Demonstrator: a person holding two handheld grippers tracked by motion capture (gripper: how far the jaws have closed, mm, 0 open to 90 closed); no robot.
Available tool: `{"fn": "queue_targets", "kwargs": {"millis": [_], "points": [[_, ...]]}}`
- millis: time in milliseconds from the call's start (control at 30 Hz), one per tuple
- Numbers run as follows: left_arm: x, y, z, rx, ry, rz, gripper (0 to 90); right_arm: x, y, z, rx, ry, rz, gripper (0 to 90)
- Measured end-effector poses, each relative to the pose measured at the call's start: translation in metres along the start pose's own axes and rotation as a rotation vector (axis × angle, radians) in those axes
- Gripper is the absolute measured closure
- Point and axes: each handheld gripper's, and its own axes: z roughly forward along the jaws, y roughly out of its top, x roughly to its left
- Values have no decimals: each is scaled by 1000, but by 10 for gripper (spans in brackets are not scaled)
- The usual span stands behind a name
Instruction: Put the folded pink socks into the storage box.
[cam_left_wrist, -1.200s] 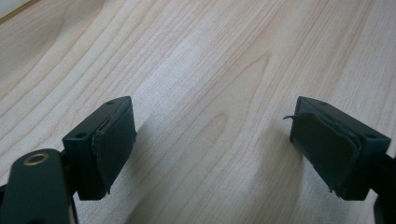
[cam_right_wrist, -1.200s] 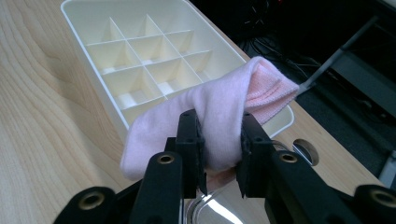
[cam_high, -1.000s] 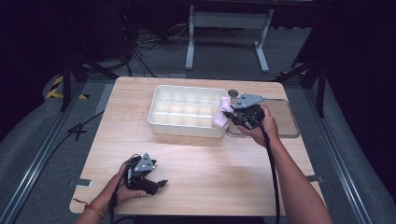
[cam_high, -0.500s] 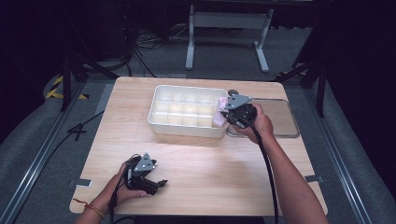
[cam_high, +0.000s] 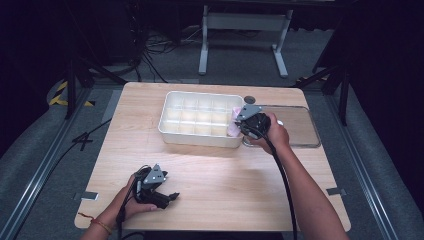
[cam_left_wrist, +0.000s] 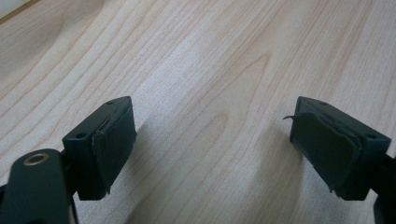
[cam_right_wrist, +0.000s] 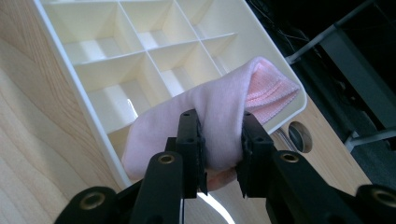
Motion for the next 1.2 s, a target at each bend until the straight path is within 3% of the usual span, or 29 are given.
{"fn": "queue_targets", "kwargs": {"millis": [200, 400, 567, 733, 1033, 1200], "points": [[0, 0, 0, -1, -1, 0, 145, 4, -1, 5, 14, 20, -10, 739], [0, 0, 0, -1, -2, 0, 145, 3, -2, 8, 29, 76, -10, 735], [0, 0, 1, -4, -2, -7, 145, -7, -8, 12, 24, 135, 58, 735], [0, 0, 1, -5, -2, -5, 145, -11, -9, 14, 34, 169, 90, 733], [0, 0, 1, -5, -1, -4, 145, -9, -5, 17, 54, 209, 54, 733], [0, 0, 1, -5, -1, -5, 145, -6, -2, 23, 93, 224, 30, 739]]}}
